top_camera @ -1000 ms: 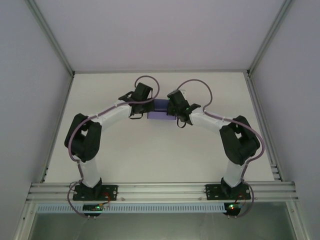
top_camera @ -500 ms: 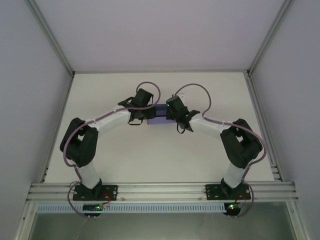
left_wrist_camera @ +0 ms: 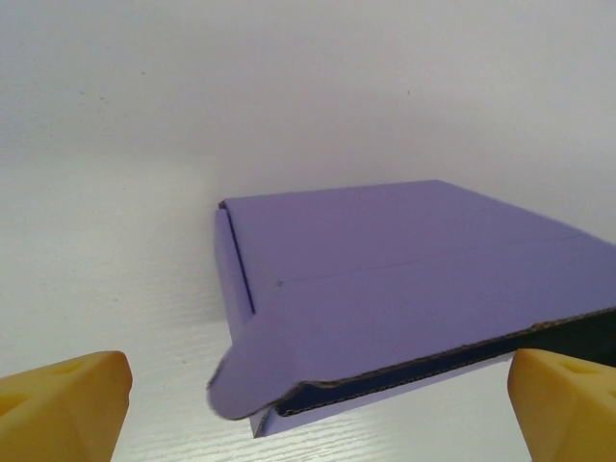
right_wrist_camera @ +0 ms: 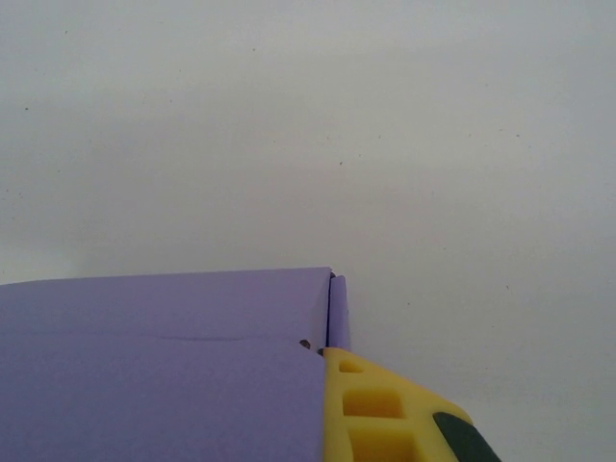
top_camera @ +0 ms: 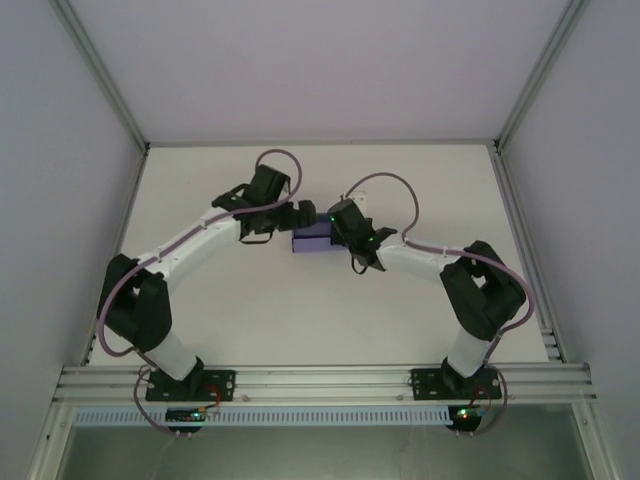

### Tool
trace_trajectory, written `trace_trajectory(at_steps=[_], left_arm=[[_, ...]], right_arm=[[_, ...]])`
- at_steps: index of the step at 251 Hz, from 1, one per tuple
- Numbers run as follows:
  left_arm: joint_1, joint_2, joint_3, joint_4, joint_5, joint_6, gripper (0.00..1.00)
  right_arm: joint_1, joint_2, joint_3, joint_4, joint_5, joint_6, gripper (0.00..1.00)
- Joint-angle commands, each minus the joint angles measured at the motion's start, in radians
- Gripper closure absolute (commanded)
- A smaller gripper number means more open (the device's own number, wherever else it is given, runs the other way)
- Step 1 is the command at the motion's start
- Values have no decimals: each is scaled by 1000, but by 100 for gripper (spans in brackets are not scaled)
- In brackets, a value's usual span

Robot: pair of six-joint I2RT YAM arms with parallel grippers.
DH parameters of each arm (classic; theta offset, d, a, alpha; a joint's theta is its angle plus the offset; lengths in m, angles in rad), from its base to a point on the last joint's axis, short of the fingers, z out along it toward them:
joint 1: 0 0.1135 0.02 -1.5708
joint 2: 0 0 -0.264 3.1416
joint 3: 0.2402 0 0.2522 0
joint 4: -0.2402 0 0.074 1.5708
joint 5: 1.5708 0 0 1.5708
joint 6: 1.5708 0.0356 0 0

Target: Assemble paper box

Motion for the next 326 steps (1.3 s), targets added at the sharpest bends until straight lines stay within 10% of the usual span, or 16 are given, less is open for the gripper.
trace_trajectory(at_steps=[1, 80, 326], left_arm=[[60, -71, 15, 17, 123, -31, 0], [222, 10, 23, 48, 268, -97, 1], [195, 257, -172, 267, 444, -161, 31]], right_arm=[[14, 5, -43, -60, 29, -17, 100], [52, 7, -75, -16, 92, -66, 100], [165, -16, -130, -114, 121, -14, 77]])
